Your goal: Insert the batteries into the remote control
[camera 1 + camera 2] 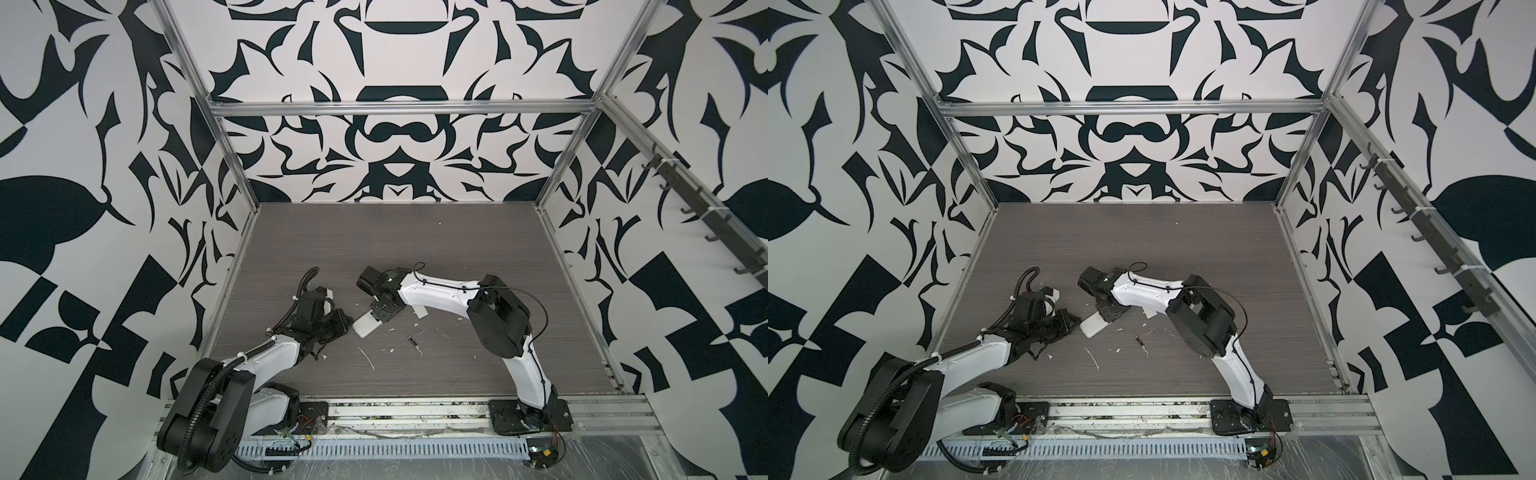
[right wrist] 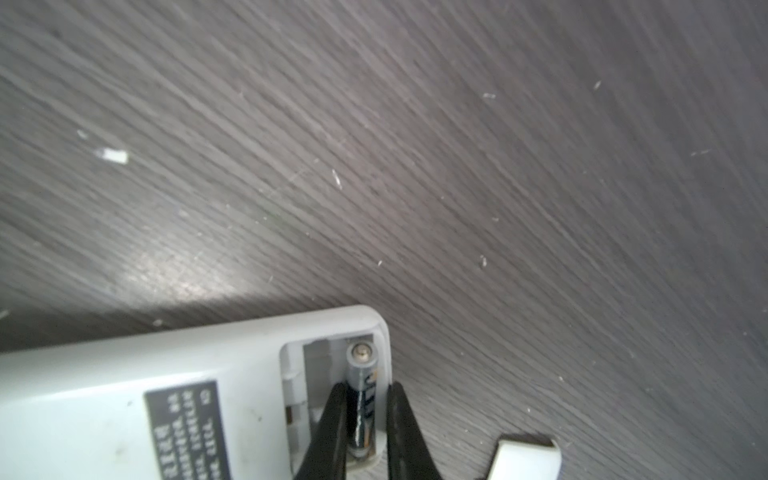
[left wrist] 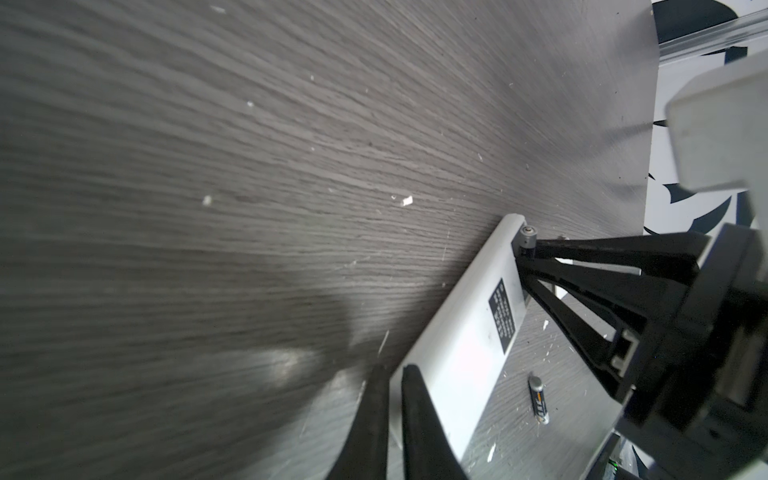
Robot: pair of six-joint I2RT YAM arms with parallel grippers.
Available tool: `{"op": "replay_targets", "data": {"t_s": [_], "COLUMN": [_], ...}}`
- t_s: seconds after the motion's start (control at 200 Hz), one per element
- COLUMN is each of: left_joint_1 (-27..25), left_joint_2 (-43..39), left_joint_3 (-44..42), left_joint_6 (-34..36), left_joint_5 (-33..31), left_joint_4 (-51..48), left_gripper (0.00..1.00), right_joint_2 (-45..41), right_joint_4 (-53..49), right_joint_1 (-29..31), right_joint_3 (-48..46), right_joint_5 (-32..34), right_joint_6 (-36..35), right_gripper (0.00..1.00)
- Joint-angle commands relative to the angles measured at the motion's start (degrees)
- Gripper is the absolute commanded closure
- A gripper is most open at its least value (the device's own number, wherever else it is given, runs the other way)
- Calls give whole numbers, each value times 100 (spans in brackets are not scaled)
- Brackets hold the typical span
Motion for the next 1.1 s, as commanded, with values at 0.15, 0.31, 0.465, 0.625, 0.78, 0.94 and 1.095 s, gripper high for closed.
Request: {"op": "replay_targets", "data": {"t_s": [0.15,0.31,0.465,0.625,0.78,0.94,1.095], "left_joint_1": [-9,-9,-9,-9,-9,-7,-4], "left_joint_2": [80,95,108,114,109,98,121], "left_joint_3": [3,25,28,34,35,26,43], "left_joint_6": [74,70,71,73,72,71,71], "left_joint_5": [-47,-53,-55,-42,-35,-51,-51], "left_joint_4": [-67,-80,-83,-84,-97,-102,-102], "left_gripper": [87,88,88,88,88,88,88], "right_joint_2": [-281,-493,-633,-639,-577,-510,-371], "right_joint_4": [317,526,693,783,765,768,776], "right_joint_1": [136,246,254,281,307,308,307], "right_joint_3": [-158,-261,-442,-533,-461,-403,-294], "right_joint_5": [258,337,144,36,105,158,195], "right_joint_6": [-74,-140,31,136,98,16,-102], "right_gripper": [93,93,93,81,68,69,71]}}
